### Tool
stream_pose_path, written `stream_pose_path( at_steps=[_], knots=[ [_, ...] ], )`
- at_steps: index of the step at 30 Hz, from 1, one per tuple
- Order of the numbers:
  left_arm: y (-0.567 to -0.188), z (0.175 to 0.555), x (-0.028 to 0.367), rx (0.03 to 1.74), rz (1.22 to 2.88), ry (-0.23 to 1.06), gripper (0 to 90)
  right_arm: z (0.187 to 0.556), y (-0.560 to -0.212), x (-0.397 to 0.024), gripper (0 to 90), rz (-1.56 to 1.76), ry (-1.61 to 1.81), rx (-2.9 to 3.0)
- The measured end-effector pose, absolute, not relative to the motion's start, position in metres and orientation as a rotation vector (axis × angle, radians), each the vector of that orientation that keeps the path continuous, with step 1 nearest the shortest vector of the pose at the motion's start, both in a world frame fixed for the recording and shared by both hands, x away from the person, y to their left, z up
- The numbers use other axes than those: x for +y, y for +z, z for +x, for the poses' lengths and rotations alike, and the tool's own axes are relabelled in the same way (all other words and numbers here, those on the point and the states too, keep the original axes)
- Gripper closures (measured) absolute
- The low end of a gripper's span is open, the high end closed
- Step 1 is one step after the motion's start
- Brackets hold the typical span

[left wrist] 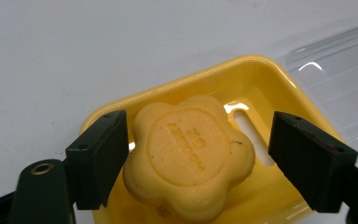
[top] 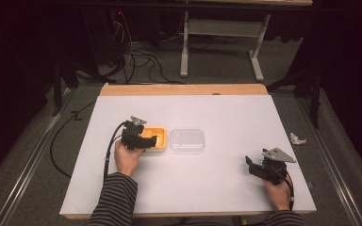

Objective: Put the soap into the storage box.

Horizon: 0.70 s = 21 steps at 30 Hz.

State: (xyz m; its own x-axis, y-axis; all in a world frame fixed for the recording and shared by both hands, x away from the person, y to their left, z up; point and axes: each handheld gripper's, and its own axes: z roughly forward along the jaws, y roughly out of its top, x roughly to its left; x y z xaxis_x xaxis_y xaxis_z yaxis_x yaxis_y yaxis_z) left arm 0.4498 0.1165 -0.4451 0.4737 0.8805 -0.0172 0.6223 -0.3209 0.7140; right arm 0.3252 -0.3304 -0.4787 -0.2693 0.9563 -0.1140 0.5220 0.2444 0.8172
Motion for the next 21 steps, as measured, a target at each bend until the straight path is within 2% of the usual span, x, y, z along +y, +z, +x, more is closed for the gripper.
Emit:
stream_pose_path(
  at_steps=[21],
  knots=[
    [-0.419, 0.427, 0.122, 1.144, 1.978, 0.487, 19.2, 0.325, -0.478, -0.333, 27.5, 1.370, 0.918, 1.882]
  ],
)
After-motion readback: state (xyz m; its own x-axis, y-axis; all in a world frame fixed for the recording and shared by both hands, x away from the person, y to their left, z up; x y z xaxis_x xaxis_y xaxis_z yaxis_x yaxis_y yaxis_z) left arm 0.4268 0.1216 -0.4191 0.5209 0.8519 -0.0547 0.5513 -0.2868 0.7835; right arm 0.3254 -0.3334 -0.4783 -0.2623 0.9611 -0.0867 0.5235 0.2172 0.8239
